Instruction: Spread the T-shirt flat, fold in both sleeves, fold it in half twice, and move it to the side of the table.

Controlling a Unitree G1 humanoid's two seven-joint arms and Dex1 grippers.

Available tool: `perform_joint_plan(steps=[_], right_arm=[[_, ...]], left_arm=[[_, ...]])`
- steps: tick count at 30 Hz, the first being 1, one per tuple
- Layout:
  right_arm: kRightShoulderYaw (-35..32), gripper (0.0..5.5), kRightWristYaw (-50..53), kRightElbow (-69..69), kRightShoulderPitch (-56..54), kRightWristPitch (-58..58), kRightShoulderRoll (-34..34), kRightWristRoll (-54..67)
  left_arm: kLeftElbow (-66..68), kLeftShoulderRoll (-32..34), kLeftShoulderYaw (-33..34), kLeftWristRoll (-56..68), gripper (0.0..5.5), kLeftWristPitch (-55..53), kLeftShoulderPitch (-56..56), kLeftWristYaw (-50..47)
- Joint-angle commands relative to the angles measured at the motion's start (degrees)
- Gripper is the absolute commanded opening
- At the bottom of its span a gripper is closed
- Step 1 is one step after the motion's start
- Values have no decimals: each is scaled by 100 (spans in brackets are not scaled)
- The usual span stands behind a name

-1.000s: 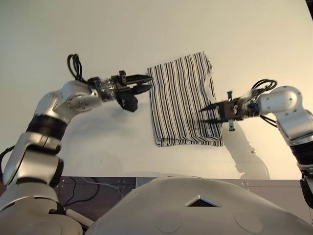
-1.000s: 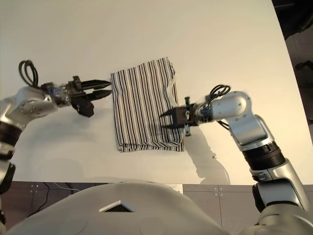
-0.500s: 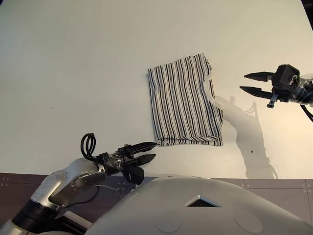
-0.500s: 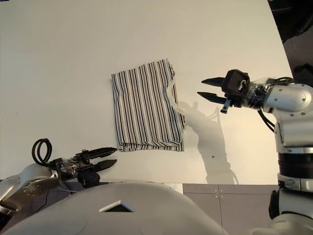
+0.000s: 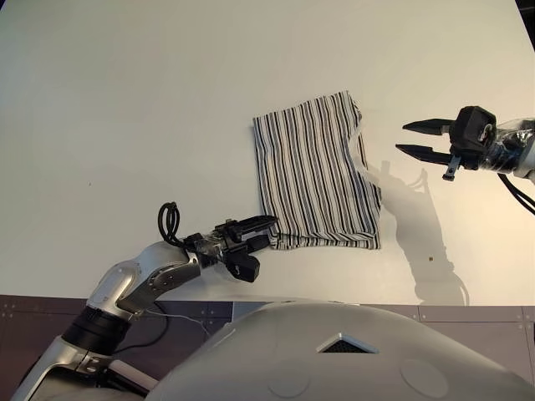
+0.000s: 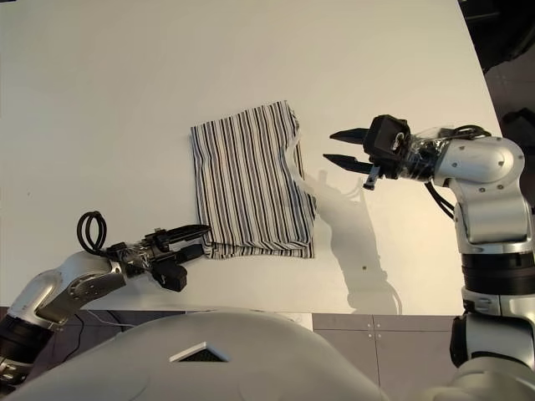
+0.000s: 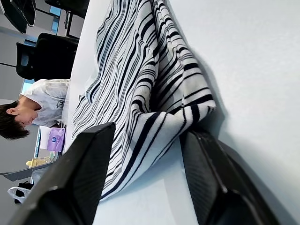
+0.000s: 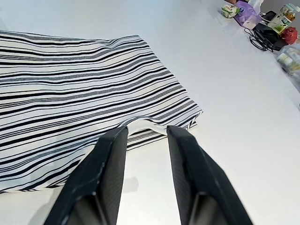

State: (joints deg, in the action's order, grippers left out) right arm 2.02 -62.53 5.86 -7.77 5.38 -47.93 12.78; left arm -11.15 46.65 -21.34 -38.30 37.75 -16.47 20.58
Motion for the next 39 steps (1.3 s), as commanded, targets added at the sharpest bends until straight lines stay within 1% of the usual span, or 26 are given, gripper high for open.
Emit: perform_joint_plan(steps=[1, 3, 6, 7, 8, 9, 10, 12, 15, 19, 25, 30, 34, 36, 37, 39], right_arm=[[-76, 153, -227, -29, 746, -993, -465, -463], [-154, 153, -356, -104, 1141, -1849, -682, -687], [-217, 153, -234, -458, 1699, -3802, -916, -1213], [-188, 173, -159, -710, 1772, -4484, -981, -1420], [-165, 185, -63, -945, 1800, -5037, -1005, -1594], [-142, 209, 38, -1142, 1803, -5487, -1002, -1736], [-110, 233, 144, -1290, 1832, -5870, -989, -1850], [-33, 271, 457, -1600, 1858, -6575, -922, -2296], [57, 274, 986, -1838, 1902, -7135, -701, -3028], [309, 274, 1542, -1643, 2130, -7125, -401, -3531], [700, 274, 2156, -1371, 2286, -6557, 13, -4169], [941, 274, 2410, -1319, 2164, -6116, 37, -4221], [1165, 274, 2445, -1308, 2192, -5892, -99, -4145], [1269, 243, 2401, -1288, 2192, -5796, -150, -4043], [1318, 215, 2378, -1273, 2174, -5742, -169, -3993], [1427, 177, 2319, -1255, 2099, -5642, -195, -3899]], left_arm=[[221, 198, -191, 51, 186, 156, 49, 384], [245, 291, -155, 68, 148, 216, -22, 390], [213, 296, -81, 35, 98, 161, -213, 319], [204, 281, -58, 7, 80, 129, -282, 281], [212, 269, -43, -19, 70, 112, -331, 248], [218, 260, -30, -42, 52, 104, -371, 222], [235, 260, -21, -55, 34, 115, -384, 210], [273, 255, -10, -67, 20, 151, -356, 205], [324, 249, -18, -62, 17, 213, -266, 215], [318, 277, -27, -21, 17, 293, -198, 278], [342, 362, -18, 104, 16, 451, -36, 449], [324, 385, 19, 134, 16, 496, -44, 512], [358, 443, 76, 162, 16, 540, -55, 506], [350, 471, 86, 180, 16, 553, -60, 509], [351, 480, 90, 182, 16, 565, -54, 508], [321, 484, 104, 194, 16, 591, -42, 503]])
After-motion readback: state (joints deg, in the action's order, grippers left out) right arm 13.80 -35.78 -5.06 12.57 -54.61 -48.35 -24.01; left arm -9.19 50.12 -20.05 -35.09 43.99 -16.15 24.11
